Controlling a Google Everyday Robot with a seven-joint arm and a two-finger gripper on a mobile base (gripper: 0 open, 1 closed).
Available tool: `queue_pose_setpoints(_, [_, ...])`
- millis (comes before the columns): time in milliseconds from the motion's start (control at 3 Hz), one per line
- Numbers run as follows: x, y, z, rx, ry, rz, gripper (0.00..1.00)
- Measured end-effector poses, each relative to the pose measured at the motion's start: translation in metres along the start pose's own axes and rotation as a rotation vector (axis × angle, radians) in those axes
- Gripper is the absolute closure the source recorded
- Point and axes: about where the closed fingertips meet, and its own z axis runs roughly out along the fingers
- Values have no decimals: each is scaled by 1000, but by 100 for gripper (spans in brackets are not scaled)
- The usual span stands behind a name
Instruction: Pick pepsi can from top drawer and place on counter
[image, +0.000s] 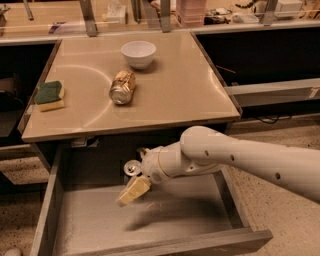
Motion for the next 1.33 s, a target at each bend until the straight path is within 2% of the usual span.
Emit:
queue_pose_setpoints(333, [0, 0, 0, 0, 0, 0, 17])
queue_pose_setpoints(1333, [-4, 3, -5, -7, -9, 4, 88])
